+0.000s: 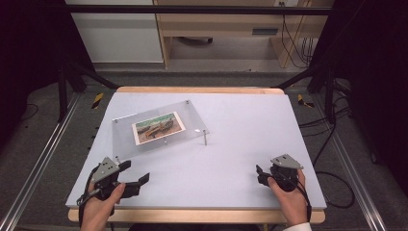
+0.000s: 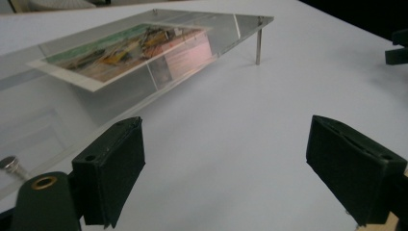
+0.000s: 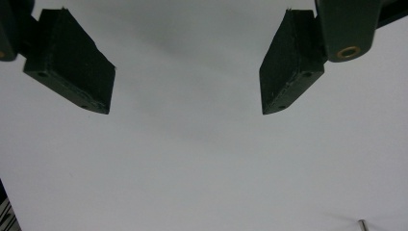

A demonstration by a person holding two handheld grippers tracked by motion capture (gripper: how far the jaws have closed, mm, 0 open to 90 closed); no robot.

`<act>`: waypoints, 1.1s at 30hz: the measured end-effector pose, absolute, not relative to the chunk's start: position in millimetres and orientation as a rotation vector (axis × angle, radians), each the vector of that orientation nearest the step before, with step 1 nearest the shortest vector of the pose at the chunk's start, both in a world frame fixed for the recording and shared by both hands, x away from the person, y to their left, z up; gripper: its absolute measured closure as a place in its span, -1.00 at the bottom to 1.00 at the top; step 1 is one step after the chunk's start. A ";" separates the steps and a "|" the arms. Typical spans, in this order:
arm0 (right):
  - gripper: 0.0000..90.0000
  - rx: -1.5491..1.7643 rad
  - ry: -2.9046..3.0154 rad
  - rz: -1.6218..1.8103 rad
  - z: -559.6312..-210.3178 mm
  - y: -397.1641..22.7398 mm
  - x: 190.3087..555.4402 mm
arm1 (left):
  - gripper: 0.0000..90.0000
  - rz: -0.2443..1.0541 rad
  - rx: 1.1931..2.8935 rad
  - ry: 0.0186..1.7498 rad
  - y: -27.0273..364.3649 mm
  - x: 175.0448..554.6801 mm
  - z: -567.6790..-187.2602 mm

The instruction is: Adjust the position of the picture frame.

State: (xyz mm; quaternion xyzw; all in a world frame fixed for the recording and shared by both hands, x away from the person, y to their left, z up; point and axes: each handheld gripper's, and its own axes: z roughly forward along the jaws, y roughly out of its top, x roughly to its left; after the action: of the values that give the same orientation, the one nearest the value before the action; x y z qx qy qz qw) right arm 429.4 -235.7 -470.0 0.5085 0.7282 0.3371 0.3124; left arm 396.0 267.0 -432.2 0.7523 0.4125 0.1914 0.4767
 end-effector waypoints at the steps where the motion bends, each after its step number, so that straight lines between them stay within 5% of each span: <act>1: -0.56 1.347 1.918 0.887 -469.6 -236.6 429.7 | -0.59 0.473 1.871 1.003 268.5 395.1 -432.4; 6: -0.73 1.328 1.947 0.992 -467.1 -242.4 428.0 | -0.61 0.494 1.886 1.044 278.4 388.1 -436.7; 14: -0.66 1.262 1.994 0.995 -470.3 -235.4 424.3 | -0.61 0.523 1.880 1.081 293.2 377.6 -443.0; 17: -0.58 1.221 1.977 1.006 -467.8 -233.0 423.2 | -0.68 0.696 1.852 1.155 303.5 375.6 -443.8; 22: -0.56 1.213 1.955 1.031 -466.5 -236.7 421.2 | -0.68 0.790 1.782 1.241 315.4 378.4 -447.1; 30: -0.39 1.187 1.949 1.072 -463.7 -237.8 421.1 | -0.66 0.672 1.766 1.252 316.4 410.7 -465.5; 33: -0.38 1.179 1.952 1.070 -463.3 -236.4 420.9 | -0.52 0.643 1.744 1.278 317.1 415.0 -466.7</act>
State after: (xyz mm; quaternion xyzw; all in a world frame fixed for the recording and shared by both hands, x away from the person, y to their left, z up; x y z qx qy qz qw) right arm 420.9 -236.4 -463.3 0.4455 0.7377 0.4044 0.3061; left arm 415.0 317.1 -466.7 0.6984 0.5119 0.2574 0.4288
